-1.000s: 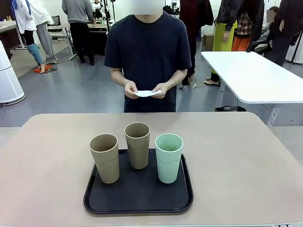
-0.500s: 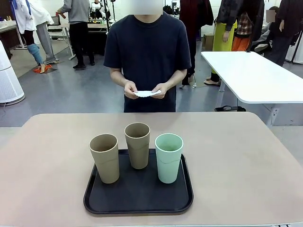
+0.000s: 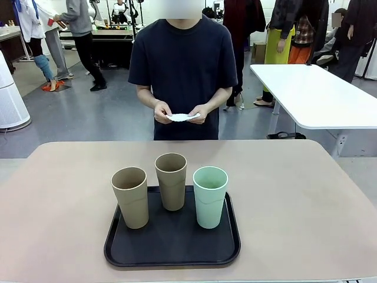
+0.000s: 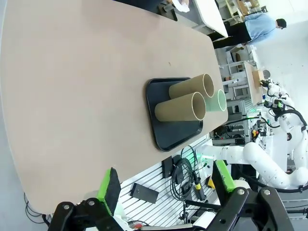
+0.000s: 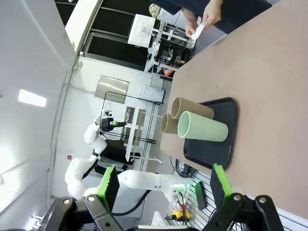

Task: Place coasters on the table and set cups on them.
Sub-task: Pick up one Reusable plastic cup and place it on a coaster set by the human.

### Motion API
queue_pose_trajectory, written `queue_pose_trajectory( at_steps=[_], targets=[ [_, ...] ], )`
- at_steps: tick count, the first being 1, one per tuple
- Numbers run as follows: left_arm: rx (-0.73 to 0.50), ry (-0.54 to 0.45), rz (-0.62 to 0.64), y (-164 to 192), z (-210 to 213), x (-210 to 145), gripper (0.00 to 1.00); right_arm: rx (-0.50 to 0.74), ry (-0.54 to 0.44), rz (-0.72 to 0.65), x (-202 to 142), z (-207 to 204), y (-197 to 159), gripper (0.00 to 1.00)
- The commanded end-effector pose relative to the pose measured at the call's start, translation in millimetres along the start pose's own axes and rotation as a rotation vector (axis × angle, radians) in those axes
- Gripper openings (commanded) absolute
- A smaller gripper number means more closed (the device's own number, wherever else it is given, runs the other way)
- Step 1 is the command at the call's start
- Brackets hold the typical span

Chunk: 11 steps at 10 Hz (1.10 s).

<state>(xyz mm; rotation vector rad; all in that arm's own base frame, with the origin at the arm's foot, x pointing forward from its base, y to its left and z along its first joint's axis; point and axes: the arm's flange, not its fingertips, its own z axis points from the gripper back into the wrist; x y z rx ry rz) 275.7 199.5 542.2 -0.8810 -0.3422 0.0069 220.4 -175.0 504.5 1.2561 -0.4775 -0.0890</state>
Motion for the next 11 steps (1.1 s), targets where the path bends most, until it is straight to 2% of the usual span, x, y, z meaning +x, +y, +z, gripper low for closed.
queue_pose_trajectory(
  at_steps=[1,11],
  targets=[
    [-0.007,0.000,0.000,-0.7,-0.4,0.8,1.00,0.005,-0.016,-0.009,1.2,-1.8,-1.3,1.00],
    [-0.007,0.000,0.000,-0.7,-0.4,0.8,1.00,0.005,-0.016,-0.009,1.2,-1.8,-1.3,1.00]
  ],
)
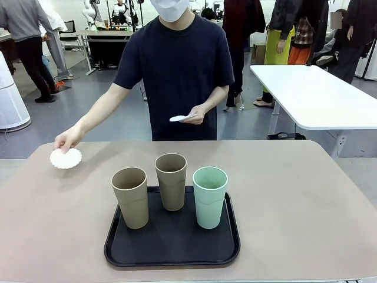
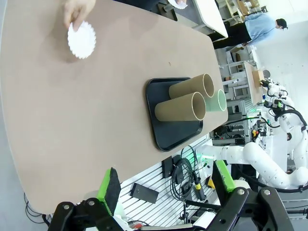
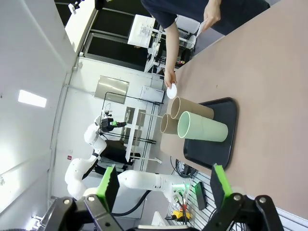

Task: Place coasters on the table and set cups on them.
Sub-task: Pick up one Reusable plastic cup and place it on a coaster set by the human.

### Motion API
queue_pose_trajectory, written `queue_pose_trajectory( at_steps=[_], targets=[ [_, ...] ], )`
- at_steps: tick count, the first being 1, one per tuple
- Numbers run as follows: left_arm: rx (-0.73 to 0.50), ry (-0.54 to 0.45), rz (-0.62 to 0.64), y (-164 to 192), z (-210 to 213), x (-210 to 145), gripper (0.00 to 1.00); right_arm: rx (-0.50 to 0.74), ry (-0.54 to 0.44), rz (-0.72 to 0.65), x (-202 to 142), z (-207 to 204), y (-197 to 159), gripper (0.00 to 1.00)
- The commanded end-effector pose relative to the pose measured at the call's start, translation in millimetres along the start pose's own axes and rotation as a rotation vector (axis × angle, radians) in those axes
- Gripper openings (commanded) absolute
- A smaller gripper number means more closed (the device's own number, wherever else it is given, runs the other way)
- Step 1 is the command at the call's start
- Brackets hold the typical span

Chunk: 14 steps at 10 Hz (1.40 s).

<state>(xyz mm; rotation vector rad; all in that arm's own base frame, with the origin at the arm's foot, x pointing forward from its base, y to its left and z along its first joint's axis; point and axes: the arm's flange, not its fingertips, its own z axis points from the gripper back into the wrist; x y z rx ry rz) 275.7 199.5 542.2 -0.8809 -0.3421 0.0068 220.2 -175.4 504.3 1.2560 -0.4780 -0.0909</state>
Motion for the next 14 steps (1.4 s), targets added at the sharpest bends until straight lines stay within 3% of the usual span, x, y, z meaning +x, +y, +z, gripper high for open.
queue_pose_trajectory(
  at_steps=[1,14],
  targets=[
    [-0.007,0.000,0.000,-0.7,-0.3,0.8,1.00,0.005,-0.015,-0.008,1.3,-2.2,-0.9,1.00],
    [-0.007,0.000,0.000,-0.7,-0.3,0.8,1.00,0.005,-0.015,-0.008,1.3,-2.2,-0.9,1.00]
  ],
)
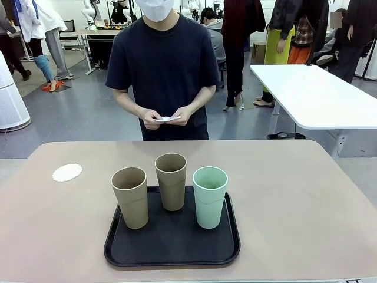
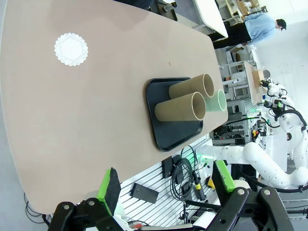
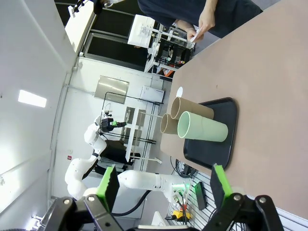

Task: Place coasters on the table and set cups on them.
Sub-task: Pick up one Reusable plastic cup and place it on a coaster set by the human.

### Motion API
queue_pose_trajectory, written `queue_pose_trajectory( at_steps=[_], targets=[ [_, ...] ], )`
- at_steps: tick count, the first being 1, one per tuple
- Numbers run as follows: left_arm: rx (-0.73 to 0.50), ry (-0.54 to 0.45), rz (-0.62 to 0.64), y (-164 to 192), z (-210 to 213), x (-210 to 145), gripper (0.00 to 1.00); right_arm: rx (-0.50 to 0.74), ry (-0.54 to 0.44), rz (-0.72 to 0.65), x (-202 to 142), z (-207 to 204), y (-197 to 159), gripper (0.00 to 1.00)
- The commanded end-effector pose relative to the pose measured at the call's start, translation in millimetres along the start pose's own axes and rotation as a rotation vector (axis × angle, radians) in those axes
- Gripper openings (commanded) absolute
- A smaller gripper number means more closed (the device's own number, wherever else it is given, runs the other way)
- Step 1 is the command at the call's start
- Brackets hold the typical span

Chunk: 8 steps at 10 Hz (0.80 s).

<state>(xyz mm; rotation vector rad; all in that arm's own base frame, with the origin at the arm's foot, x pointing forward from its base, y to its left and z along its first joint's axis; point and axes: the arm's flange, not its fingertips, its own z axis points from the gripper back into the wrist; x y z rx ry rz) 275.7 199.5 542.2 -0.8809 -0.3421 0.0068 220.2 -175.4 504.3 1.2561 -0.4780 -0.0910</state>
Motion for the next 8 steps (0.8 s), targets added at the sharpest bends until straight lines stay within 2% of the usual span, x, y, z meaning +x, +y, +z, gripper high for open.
queue_pose_trajectory(
  at_steps=[1,2,3,4,5,6,7,8],
  targets=[
    [0.000,0.000,0.000,0.0,0.0,0.0,1.00,0.005,-0.015,-0.008,1.3,-2.2,-0.9,1.00],
    [0.026,0.233,-0.431,-32.0,-2.5,1.7,1.00,0.005,-0.015,-0.008,1.3,-2.2,-0.9,1.00],
    [0.006,0.376,-0.639,-73.9,-16.8,34.9,1.00,0.005,-0.015,-0.008,1.3,-2.2,-0.9,1.00],
    [0.089,0.474,-0.821,-92.2,-34.3,43.3,1.00,0.005,-0.015,-0.008,1.3,-2.2,-0.9,1.00],
    [0.209,0.540,-0.948,-95.3,-55.0,37.5,1.00,0.005,-0.015,-0.008,1.3,-2.2,-0.9,1.00],
    [0.276,0.641,-1.044,-98.5,-89.8,46.9,1.00,0.005,-0.015,-0.008,1.3,-2.2,-0.9,1.00],
    [0.224,0.773,-1.175,-98.5,-133.3,54.3,1.00,0.005,-0.015,-0.008,1.3,-2.2,-0.9,1.00],
    [0.126,0.767,-1.232,-91.8,-155.4,44.0,1.00,0.005,-0.015,-0.008,1.3,-2.2,-0.9,1.00]
  ],
)
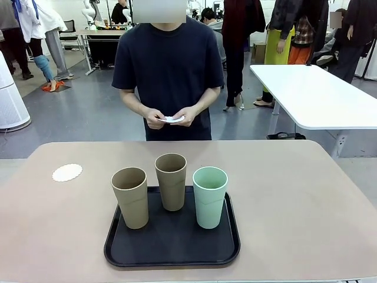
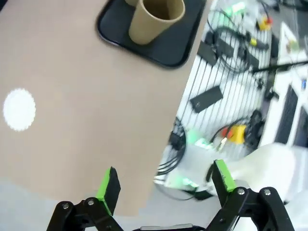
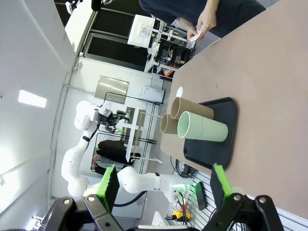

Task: Place coasters on the table and set cups on them.
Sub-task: Pick up one Reusable plastic cup and place it on a coaster set by the human.

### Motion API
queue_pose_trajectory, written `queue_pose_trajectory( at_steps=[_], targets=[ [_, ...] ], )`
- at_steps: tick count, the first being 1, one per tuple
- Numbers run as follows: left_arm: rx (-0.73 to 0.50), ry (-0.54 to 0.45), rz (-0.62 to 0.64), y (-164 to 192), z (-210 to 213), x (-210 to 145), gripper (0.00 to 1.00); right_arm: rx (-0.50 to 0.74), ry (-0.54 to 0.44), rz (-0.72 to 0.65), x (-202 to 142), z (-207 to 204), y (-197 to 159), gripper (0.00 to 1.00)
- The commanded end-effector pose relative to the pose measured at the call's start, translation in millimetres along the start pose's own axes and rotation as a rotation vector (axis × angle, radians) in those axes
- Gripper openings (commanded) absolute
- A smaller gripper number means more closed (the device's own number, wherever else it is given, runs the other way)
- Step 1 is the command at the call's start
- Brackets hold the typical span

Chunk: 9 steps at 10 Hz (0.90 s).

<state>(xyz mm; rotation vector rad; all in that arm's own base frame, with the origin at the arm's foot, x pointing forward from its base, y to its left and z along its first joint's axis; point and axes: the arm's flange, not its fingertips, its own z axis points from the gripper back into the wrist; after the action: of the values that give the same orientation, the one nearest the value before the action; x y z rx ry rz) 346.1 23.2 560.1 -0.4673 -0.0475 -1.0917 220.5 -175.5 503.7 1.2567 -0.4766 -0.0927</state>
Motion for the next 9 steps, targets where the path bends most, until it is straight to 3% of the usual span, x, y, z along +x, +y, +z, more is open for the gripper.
queue_pose_trajectory(
  at_steps=[1,2,4,5,6,9],
  targets=[
    [-0.054,-0.121,-0.318,24.8,-35.3,-2.4,1.00,0.005,-0.015,-0.006,1.1,-2.0,-0.3,1.00],
    [-0.106,-0.268,-0.295,38.1,-46.7,7.6,1.00,0.005,-0.015,-0.006,1.1,-2.0,-0.3,1.00],
    [-0.015,-0.346,-0.279,40.8,-72.5,8.4,1.00,0.005,-0.015,-0.006,1.1,-2.0,-0.3,1.00],
    [-0.033,-0.387,-0.264,38.2,-76.8,6.2,1.00,0.005,-0.015,-0.006,1.1,-2.0,-0.3,1.00],
    [-0.069,-0.318,-0.216,37.2,-73.8,9.5,1.00,0.005,-0.015,-0.006,1.1,-2.0,-0.3,1.00],
    [-0.033,-0.336,-0.259,44.2,-73.6,9.4,1.00,0.005,-0.015,-0.006,1.1,-2.0,-0.3,1.00]
  ],
)
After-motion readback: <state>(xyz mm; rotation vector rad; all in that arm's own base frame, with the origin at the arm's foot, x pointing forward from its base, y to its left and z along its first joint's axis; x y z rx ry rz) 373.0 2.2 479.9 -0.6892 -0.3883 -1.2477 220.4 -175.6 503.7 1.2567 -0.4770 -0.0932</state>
